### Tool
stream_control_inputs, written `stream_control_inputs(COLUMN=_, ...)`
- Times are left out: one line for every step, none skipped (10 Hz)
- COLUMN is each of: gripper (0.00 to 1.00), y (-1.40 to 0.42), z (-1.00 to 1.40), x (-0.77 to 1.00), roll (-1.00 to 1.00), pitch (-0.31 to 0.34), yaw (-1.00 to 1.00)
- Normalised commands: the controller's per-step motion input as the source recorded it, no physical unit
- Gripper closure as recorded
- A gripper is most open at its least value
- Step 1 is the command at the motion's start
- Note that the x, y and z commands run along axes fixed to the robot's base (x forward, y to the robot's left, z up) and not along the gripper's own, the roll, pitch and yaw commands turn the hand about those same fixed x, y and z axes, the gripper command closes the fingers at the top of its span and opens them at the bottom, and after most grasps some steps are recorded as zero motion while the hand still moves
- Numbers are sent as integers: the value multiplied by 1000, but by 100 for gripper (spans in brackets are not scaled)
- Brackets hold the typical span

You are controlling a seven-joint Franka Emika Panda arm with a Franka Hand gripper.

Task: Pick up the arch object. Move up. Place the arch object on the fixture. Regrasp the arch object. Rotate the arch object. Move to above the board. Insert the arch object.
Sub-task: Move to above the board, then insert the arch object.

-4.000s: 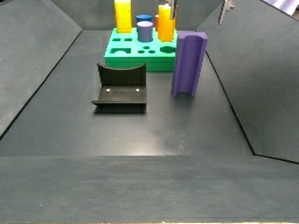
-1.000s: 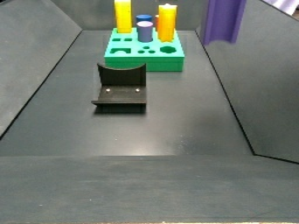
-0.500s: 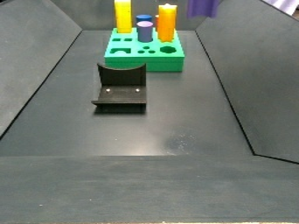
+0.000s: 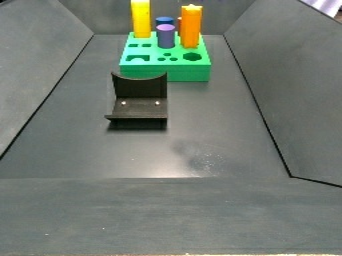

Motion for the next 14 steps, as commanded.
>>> stream_control_inputs(gripper=100, y=-1000, z=132, x=301, roll=14, pitch=113, yaw=12)
stream_control_inputs(gripper=100, y=-1000, z=135, x=320, roll=8, pitch=123, yaw=10)
stream_control_inputs(gripper=100, y=-970, z=146, x=342, roll=14, pitch=135, yaw=10)
stream_control_inputs(gripper=100, y=-723, z=116, x=274, roll=19, pitch=129, yaw=12)
stream_control_inputs(gripper=100, y=-383, z=68, x=180, roll=33, pitch=121, yaw=8)
stream_control_inputs(gripper=100, y=-265, z=53, x=142, roll=36, pitch=106, yaw=8)
stream_control_inputs(gripper=100, y=0, z=-211, x=-157, roll=77, pitch=0, yaw=0)
stream_control_inputs(gripper=100, y=-6, z=0, x=-34, roll=79, pitch=94, yaw=-9)
stream_control_inputs(gripper=100, y=0, z=29, x=43, roll=17, pitch=106, yaw=0)
stream_control_inputs(gripper=100, y=291, z=291, x=943, roll=24, pitch=229, yaw=34)
stream_control_inputs(gripper=100, y=320, z=331, x=949, roll=56, pitch=211, yaw=34)
stream_control_inputs(gripper=100, y=326, z=349, x=963, roll=60, pitch=206, yaw=34)
stream_control_inputs(gripper=100, y=334, z=394, x=974, roll=76, pitch=181, yaw=40)
stream_control_inputs(gripper=100, y=291, z=429, x=1000, roll=154, pitch=91, yaw=100)
